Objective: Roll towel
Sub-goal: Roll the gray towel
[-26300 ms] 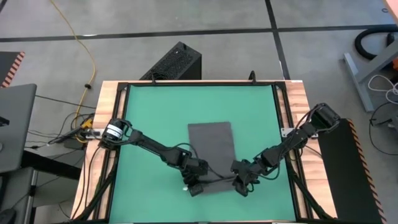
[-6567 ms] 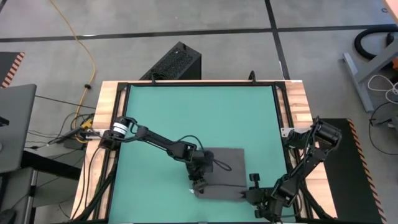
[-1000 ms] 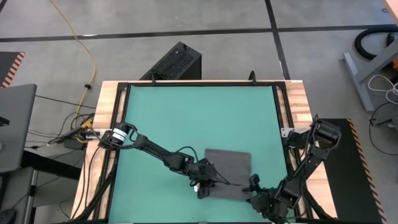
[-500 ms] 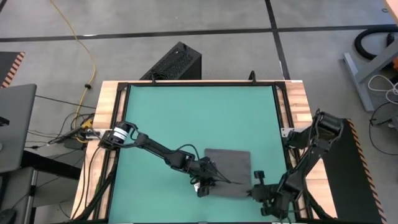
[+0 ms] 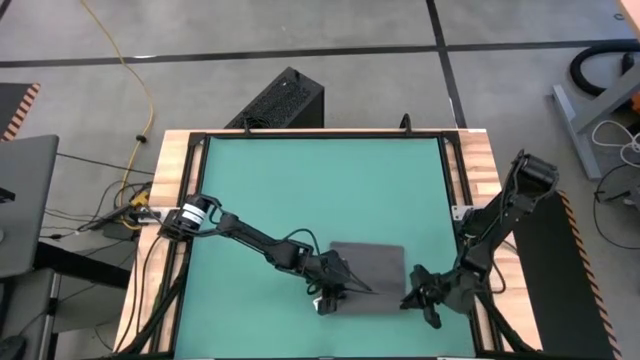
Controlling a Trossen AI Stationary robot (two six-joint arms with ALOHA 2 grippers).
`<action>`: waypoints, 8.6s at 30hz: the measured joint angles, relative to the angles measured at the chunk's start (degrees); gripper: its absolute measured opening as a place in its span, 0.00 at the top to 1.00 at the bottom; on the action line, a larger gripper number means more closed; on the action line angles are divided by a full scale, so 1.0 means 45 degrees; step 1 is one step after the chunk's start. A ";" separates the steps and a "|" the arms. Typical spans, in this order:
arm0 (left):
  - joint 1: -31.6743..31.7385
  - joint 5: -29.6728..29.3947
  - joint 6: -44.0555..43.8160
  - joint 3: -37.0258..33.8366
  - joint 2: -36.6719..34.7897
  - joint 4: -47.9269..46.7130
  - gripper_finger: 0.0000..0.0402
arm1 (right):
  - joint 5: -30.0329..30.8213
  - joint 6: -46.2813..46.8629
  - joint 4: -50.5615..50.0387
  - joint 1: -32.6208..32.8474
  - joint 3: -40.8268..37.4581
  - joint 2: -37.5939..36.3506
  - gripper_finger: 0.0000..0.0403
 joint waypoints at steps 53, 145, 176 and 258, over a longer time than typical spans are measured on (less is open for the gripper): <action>-0.0184 -0.0747 0.0227 0.3049 0.2945 0.1787 1.00 | -0.3564 -0.0353 0.0411 -0.2484 -0.0378 -0.0161 0.94; 0.0087 -0.2704 -0.0619 0.1889 0.2443 0.0768 1.00 | 0.2380 -1.0413 -0.3716 0.0870 0.0803 -0.0807 0.52; -0.0296 -0.2039 -0.0840 0.1874 0.2601 0.0963 1.00 | 0.0488 -0.5765 -0.2028 -0.0172 0.0812 0.0852 0.92; -0.3162 -0.7523 -0.3104 0.1842 -0.0729 -0.5140 1.00 | -0.8596 -0.5211 0.2082 -0.9809 0.0851 0.4618 0.91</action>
